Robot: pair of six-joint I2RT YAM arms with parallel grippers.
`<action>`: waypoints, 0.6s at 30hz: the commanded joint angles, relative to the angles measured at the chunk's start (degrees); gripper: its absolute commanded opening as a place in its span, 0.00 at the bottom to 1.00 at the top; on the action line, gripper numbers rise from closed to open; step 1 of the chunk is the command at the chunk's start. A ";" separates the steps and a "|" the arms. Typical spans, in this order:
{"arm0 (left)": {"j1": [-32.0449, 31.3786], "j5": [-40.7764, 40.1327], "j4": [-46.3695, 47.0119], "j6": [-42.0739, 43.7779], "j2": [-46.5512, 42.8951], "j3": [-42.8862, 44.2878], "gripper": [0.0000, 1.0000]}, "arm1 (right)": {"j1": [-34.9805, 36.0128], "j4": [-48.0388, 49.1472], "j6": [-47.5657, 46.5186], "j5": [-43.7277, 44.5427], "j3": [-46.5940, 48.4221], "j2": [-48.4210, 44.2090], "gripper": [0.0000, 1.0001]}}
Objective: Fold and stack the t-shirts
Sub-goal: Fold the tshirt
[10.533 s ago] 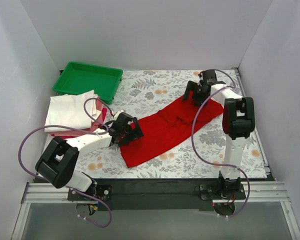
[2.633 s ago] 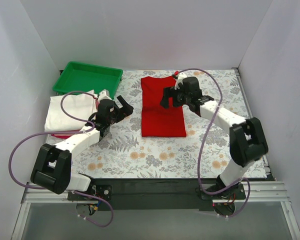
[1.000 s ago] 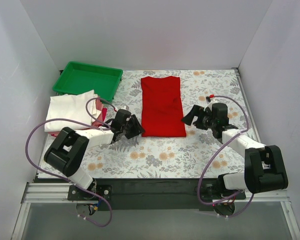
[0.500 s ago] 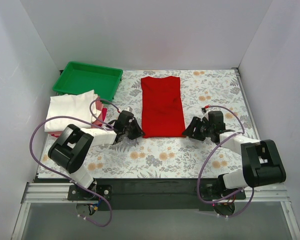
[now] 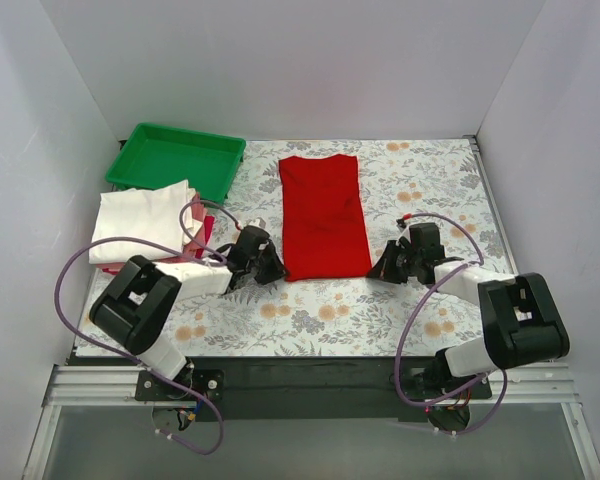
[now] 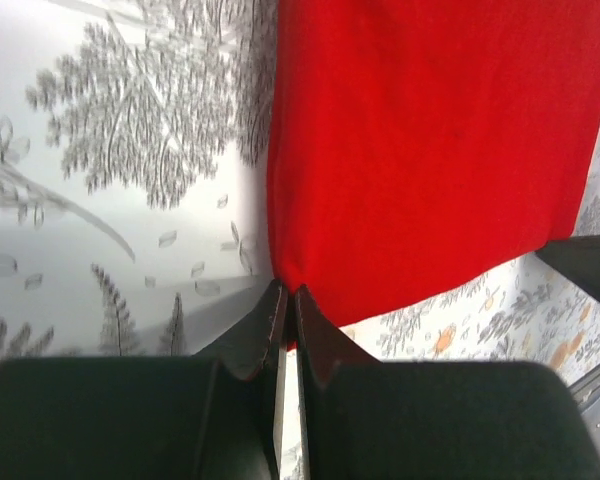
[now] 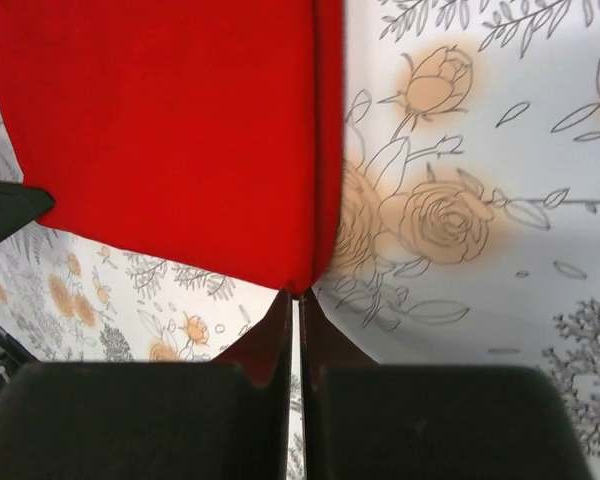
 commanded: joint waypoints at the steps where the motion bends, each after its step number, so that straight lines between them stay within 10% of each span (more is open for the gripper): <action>1: -2.58 -2.20 -5.25 -0.65 -6.98 -3.00 0.00 | 0.94 -4.53 -1.17 0.84 -0.57 -6.06 0.01; 11: -9.44 -1.43 -25.19 -6.89 -35.44 -8.28 0.00 | 3.49 -32.29 -1.26 2.69 -3.40 -37.94 0.01; 18: -10.67 5.00 -26.88 -5.75 -46.54 -5.83 0.00 | 3.67 -41.46 -2.58 3.13 5.57 -43.52 0.01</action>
